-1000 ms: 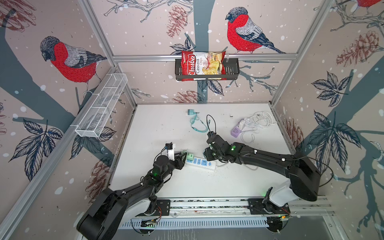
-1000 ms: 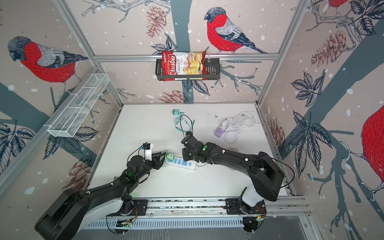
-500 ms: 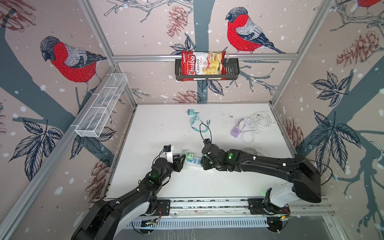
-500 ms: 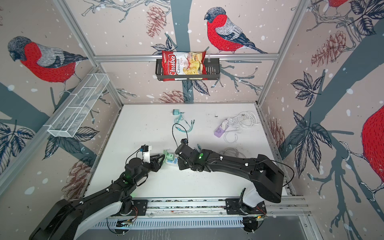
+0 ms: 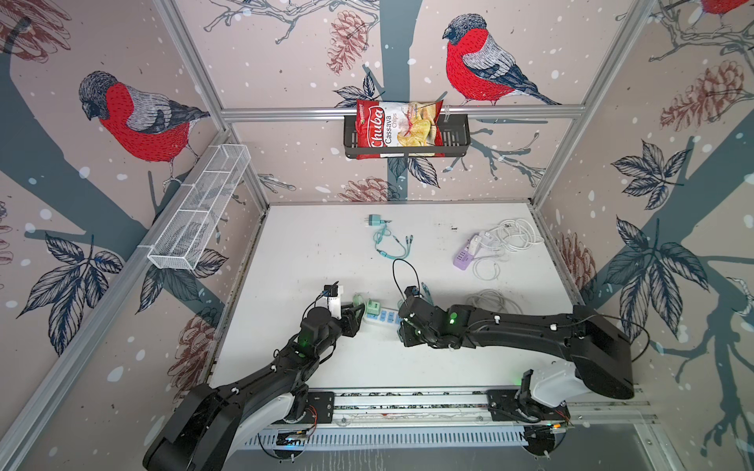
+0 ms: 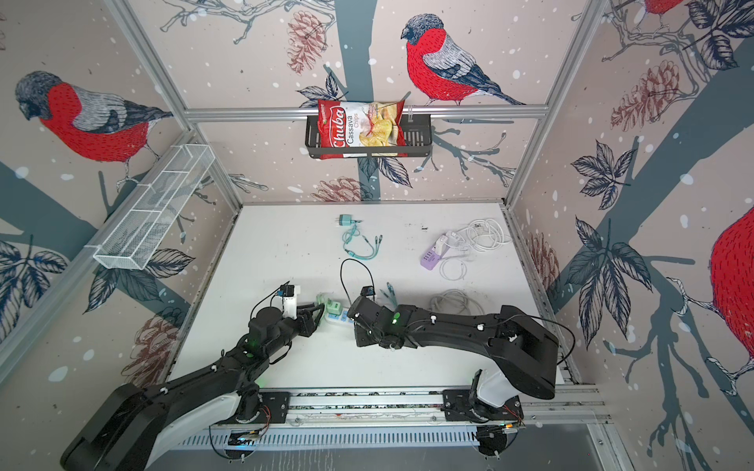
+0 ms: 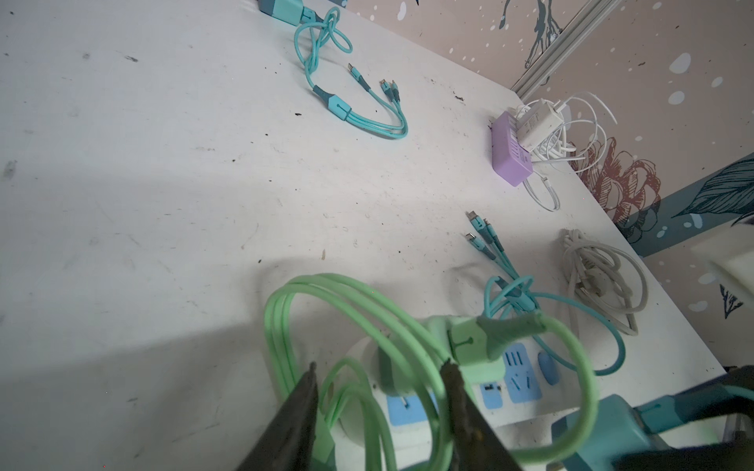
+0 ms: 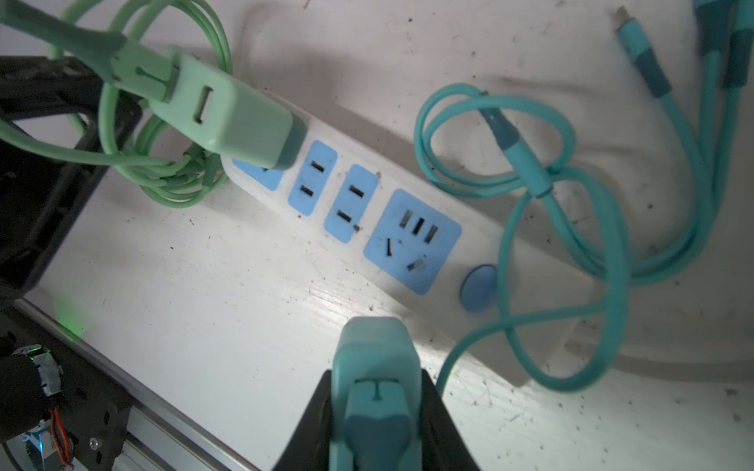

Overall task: Insert the plug
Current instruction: 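Align the teal charger prongs above the socket beside the green charger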

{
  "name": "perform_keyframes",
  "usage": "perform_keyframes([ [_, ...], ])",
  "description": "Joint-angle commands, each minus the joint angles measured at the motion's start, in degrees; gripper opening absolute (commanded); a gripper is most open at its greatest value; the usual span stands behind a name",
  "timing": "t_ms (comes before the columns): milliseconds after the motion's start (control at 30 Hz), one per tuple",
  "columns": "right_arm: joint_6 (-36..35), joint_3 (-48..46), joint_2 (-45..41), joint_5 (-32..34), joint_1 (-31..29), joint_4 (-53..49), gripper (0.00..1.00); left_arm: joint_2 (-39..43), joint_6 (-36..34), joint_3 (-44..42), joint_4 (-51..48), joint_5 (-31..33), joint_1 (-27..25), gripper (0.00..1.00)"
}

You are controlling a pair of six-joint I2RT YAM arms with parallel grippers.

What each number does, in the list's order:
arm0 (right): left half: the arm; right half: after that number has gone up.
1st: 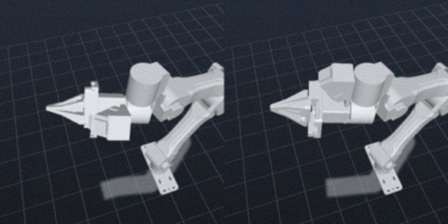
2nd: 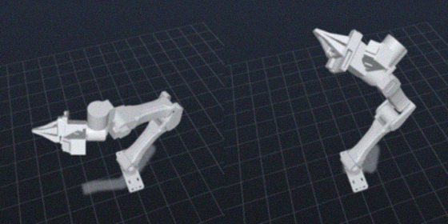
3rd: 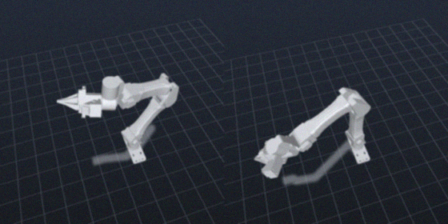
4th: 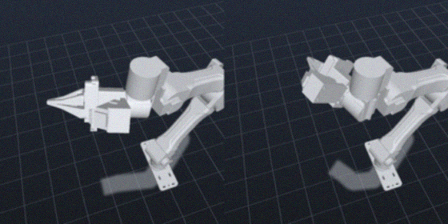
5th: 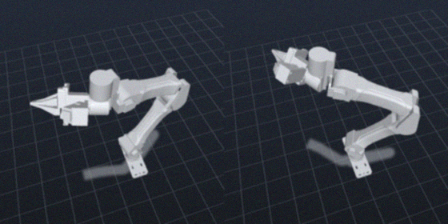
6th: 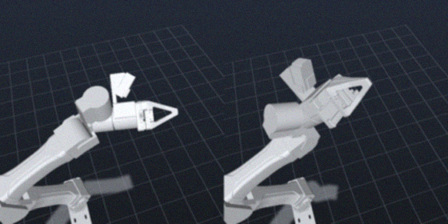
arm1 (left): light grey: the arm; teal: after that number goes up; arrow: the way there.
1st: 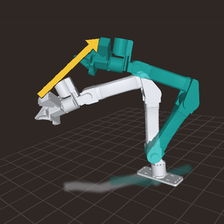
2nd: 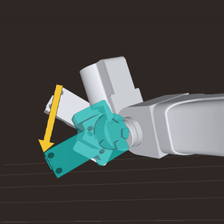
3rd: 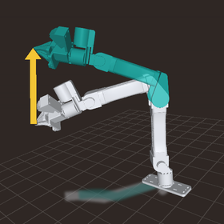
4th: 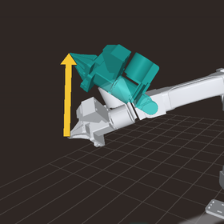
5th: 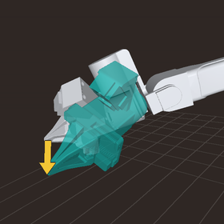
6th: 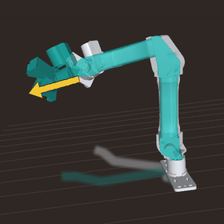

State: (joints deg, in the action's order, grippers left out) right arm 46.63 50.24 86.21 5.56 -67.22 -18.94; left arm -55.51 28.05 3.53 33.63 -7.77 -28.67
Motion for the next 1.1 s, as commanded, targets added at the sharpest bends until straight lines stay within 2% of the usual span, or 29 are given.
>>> perform_keyframes([
  [0, 0.44, -1.03, -1.19, 0.13, 1.18, 0.08, 0.09, -0.8, -0.56, 0.4, 0.81, -0.85, -0.03, 0.47],
  [400, -4.0, -6.33, -4.61, -0.2, 9.26, -1.32, 0.08, -2.72, 0.36, 0.13, 2.67, -1.16, -0.67, 0.46],
  [633, -6.39, -5.89, -3.24, -0.49, 11.28, -1.77, 0.08, -1.96, 0.95, 0.16, 2.53, -0.58, -1.11, 0.45],
  [933, -12.33, -2.33, -0.62, -0.67, 17.0, -1.8, 0.08, -4.18, 1.64, 0.38, 4.84, -0.4, -1.68, 0.45],
  [1067, -13.31, -0.25, 0.06, -1.87, 16.4, -3.45, 0.08, -5.38, 1.69, 0.72, 5.4, -0.52, -1.92, 0.44],
])
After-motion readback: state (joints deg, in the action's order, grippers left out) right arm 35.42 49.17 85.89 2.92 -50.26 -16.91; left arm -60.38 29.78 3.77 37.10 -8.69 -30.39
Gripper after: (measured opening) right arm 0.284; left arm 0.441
